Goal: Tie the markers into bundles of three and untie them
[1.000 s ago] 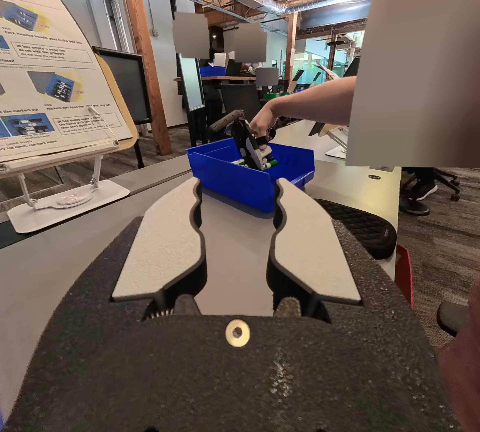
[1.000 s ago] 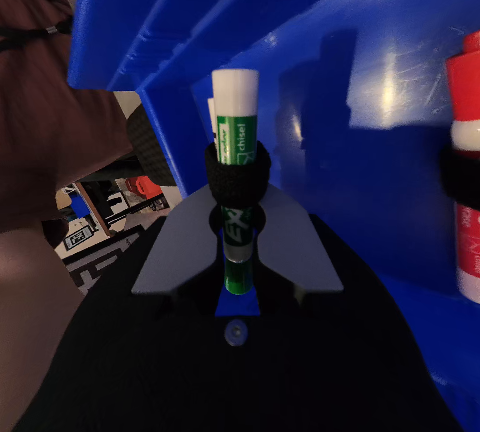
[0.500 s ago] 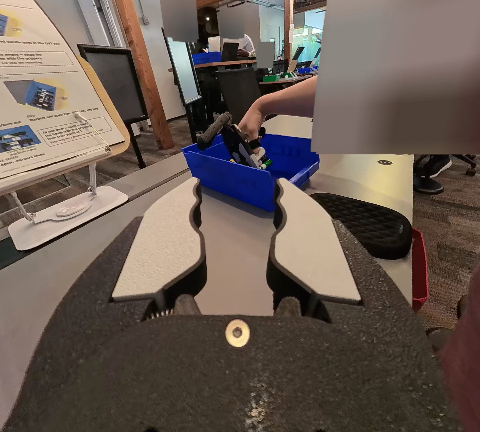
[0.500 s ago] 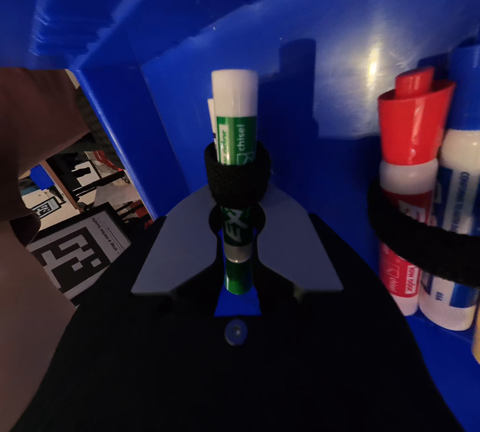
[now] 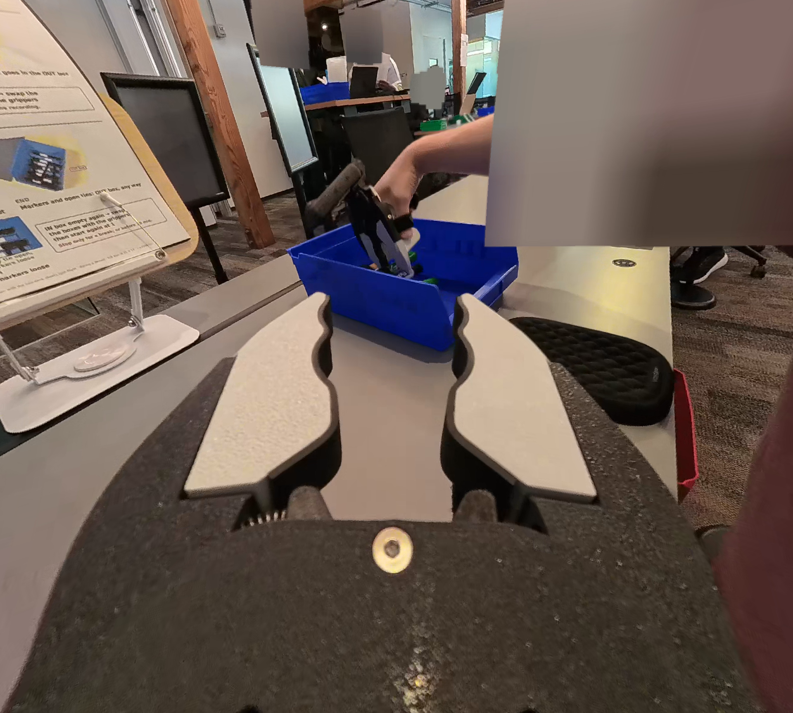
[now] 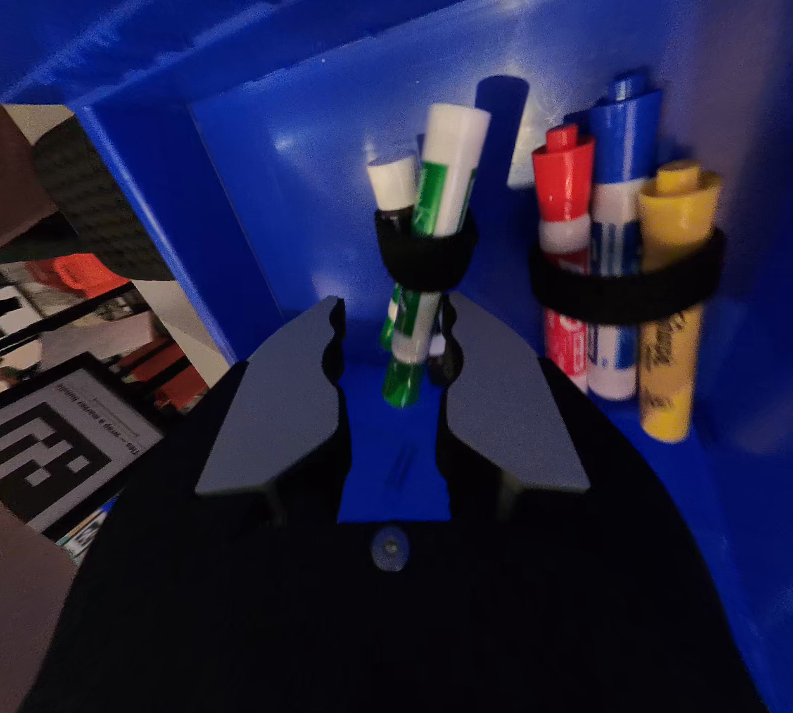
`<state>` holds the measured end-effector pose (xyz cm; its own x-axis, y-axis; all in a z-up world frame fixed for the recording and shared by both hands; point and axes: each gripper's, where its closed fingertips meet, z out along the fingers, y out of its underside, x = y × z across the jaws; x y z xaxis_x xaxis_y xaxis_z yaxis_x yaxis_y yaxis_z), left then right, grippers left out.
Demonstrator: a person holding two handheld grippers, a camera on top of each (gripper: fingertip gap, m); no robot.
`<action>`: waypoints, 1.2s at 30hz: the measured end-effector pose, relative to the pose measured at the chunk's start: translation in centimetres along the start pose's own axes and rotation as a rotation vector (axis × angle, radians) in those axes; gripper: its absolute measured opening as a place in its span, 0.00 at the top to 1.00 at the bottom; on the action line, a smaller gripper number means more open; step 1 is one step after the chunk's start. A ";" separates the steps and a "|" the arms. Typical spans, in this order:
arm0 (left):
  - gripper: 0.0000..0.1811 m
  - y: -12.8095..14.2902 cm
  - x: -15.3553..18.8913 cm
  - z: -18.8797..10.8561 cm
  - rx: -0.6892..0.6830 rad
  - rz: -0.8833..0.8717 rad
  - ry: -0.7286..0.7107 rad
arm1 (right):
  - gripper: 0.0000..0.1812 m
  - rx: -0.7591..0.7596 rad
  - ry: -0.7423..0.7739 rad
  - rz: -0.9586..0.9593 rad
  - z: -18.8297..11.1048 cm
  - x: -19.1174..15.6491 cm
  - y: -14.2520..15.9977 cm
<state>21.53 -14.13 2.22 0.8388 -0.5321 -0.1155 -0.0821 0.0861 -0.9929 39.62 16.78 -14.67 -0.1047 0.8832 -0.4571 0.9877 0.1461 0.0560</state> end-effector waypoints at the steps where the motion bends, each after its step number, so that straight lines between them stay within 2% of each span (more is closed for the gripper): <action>1: 0.70 -0.1 0.0 -0.1 0.003 0.001 0.003 | 0.75 0.007 0.042 -0.011 -1.2 -0.3 0.0; 5: 0.70 -0.6 0.4 -0.4 0.024 0.001 0.024 | 0.74 0.110 0.208 -0.043 -5.7 -1.2 -0.5; 8: 0.71 -1.0 0.8 -1.0 0.048 -0.013 0.041 | 0.75 0.136 0.269 -0.032 -6.5 -1.6 0.0; 11: 0.71 -0.8 0.9 -1.9 0.042 -0.003 0.036 | 0.79 0.144 0.330 -0.036 -5.5 -2.0 0.6; 14: 0.71 -0.4 0.7 -2.9 0.037 -0.009 0.027 | 0.90 0.189 0.458 -0.021 -3.9 -0.8 0.3; 15: 0.71 -0.3 0.6 -3.1 0.037 -0.016 0.023 | 0.96 0.205 0.487 -0.018 -3.4 -0.4 0.0; 16: 0.71 -0.1 0.6 -3.3 0.035 -0.022 0.023 | 0.98 0.219 0.524 -0.009 -3.0 0.2 -0.1; 18: 0.71 0.1 0.6 -3.6 0.027 -0.034 0.027 | 0.98 0.235 0.552 0.027 -2.2 1.0 0.0; 21: 0.71 0.3 0.7 -4.0 0.021 -0.029 0.031 | 0.98 0.239 0.496 0.092 -1.0 1.2 0.5; 24: 0.71 0.6 0.5 -4.2 0.015 -0.040 0.033 | 0.98 0.217 0.531 0.065 -0.4 1.9 0.7; 27: 0.71 0.9 0.4 -4.1 0.010 -0.055 0.040 | 0.98 0.176 0.588 0.065 -0.3 3.1 1.0; 32: 0.71 1.2 0.3 -4.1 0.005 -0.056 0.041 | 0.98 0.225 0.512 0.061 0.2 2.8 -0.3; 36: 0.71 1.5 0.2 -3.9 -0.005 -0.068 0.048 | 0.98 0.214 0.553 0.063 -0.3 3.2 -0.5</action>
<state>19.49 -17.45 0.60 0.8155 -0.5767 -0.0494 -0.0288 0.0447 -0.9986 38.81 19.68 -15.94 -0.0331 0.9966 0.0751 0.9894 0.0433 -0.1386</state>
